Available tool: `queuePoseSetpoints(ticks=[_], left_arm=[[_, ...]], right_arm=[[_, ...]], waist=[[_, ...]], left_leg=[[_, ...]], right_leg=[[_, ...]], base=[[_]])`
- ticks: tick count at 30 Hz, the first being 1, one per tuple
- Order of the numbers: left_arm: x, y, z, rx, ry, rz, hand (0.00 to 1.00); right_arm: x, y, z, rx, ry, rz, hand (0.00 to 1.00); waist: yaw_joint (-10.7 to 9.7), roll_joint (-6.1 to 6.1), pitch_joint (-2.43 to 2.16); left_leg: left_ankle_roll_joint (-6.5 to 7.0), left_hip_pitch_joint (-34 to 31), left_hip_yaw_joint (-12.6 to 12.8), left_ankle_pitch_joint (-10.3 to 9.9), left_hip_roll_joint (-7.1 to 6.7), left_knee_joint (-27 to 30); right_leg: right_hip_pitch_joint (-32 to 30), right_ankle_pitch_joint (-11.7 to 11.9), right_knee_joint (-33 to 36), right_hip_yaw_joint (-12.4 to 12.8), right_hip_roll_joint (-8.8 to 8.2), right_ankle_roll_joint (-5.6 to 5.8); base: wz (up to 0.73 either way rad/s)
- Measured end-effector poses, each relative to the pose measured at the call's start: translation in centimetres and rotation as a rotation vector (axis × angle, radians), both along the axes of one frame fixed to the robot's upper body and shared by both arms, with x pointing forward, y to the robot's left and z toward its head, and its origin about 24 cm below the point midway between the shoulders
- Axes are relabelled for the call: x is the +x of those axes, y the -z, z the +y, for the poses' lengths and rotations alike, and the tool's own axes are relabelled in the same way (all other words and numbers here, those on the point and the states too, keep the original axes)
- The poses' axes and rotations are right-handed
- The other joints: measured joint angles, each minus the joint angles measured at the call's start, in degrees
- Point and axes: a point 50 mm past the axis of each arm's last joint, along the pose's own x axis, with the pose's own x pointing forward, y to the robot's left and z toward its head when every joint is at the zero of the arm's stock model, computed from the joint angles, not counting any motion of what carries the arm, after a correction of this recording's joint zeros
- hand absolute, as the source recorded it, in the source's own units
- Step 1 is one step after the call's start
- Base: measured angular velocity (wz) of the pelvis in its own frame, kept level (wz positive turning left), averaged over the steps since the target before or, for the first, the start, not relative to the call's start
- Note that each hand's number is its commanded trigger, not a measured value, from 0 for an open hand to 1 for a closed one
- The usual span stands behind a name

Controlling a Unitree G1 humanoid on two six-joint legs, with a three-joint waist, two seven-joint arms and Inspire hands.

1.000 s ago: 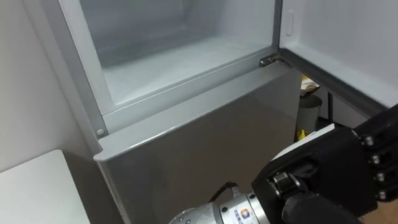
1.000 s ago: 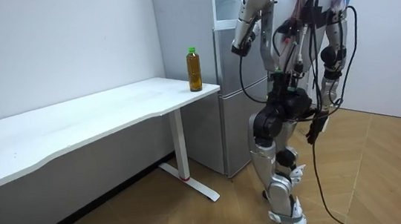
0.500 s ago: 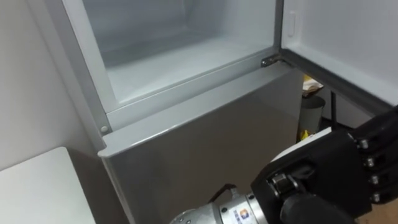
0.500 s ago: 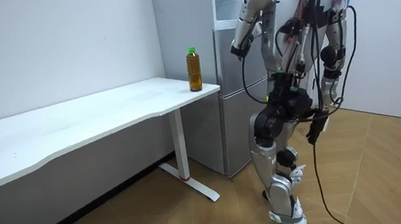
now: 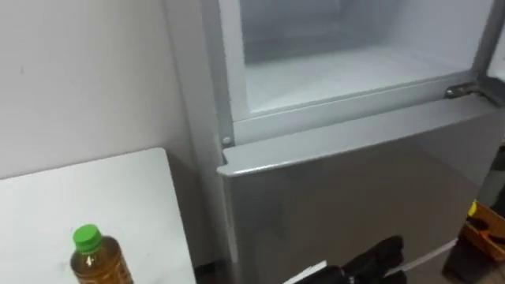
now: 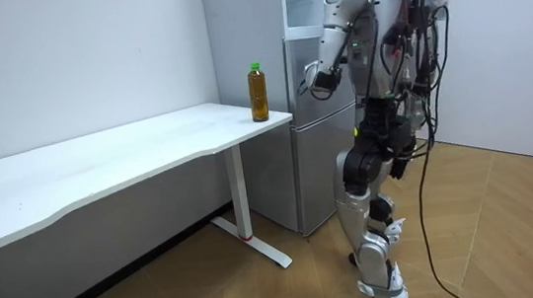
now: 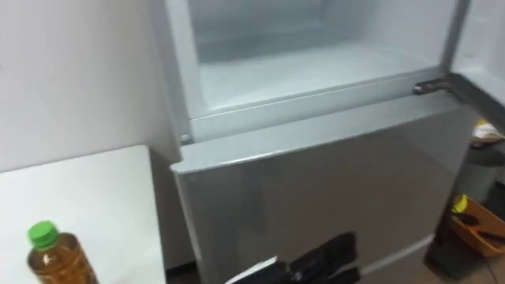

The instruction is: Put the bottle in the upper fridge

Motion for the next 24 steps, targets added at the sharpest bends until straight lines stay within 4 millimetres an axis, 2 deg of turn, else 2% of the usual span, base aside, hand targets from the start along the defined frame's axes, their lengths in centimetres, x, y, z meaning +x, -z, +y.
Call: queuePoseSetpoints(ticks=[1,2,6,7,10,14,21,24], left_arm=[[-0.2,0.6,0.3,0.026,-0.011,0.012,0.0],[-0.5,1.2,0.6,0.052,-0.02,0.023,0.0],[-1.0,2.1,1.1,0.104,-0.032,0.028,0.0],[-1.1,2.6,1.4,0.114,-0.045,0.043,0.0],[-1.6,5.4,2.7,0.222,-0.096,0.107,0.0],[-3.0,8.2,4.7,0.394,-0.141,0.156,0.0],[-5.0,13.2,7.4,0.552,-0.213,0.329,0.0],[-6.2,15.3,8.9,0.639,-0.276,0.413,0.0]], right_arm=[[0.0,0.0,0.1,0.001,-0.011,0.003,0.0],[0.0,0.0,0.2,0.001,-0.02,0.004,0.0],[0.2,0.0,0.2,-0.003,-0.032,-0.007,0.0],[0.1,0.0,0.2,-0.005,-0.03,-0.006,0.0],[0.1,0.0,0.2,-0.013,-0.05,-0.005,0.0],[0.3,-0.1,0.0,-0.028,-0.091,-0.005,0.0],[0.0,-0.1,0.1,-0.034,-0.105,-0.024,0.0],[0.1,-0.1,0.2,-0.029,-0.102,-0.034,0.0]], waist=[[0.9,-0.36,0.1],[1.5,-0.81,0.02],[3.6,-1.41,0.05],[4.1,-1.59,0.16],[5.4,-1.48,0.05],[6.0,-1.59,0.09],[7.2,-1.6,-0.01],[7.3,-1.82,-0.48]], left_leg=[[-0.01,0.2,-0.5,0.0,0.02,0.0],[-0.03,0.2,-1.1,0.1,0.03,0.0],[-0.03,-0.2,-2.3,0.1,-0.05,0.6],[-0.01,0.0,-2.4,0.1,-0.05,0.6],[-0.02,0.1,-2.5,0.1,-0.04,0.7],[-0.01,-0.2,-3.3,0.1,-0.11,0.8],[-0.06,0.7,-4.7,0.1,-0.04,0.8],[-0.07,0.9,-4.8,0.1,-0.02,0.8]], right_leg=[[0.5,-0.1,-0.1,-0.5,-0.11,-0.04],[0.7,-0.3,-0.1,-1.1,-0.23,-0.11],[0.8,-0.4,-0.1,-2.5,-0.69,-0.1],[1.0,-0.5,0.0,-2.6,-0.71,-0.11],[1.4,-0.6,0.0,-2.7,-0.71,-0.12],[1.6,-0.6,-0.1,-3.3,-0.93,-0.08],[3.1,-1.2,0.1,-4.6,-1.1,-0.2],[3.4,-1.5,0.0,-4.9,-1.12,-0.16]], base=[[0.27],[0.25],[0.18],[0.09],[0.02],[0.09],[0.11],[0.03]])
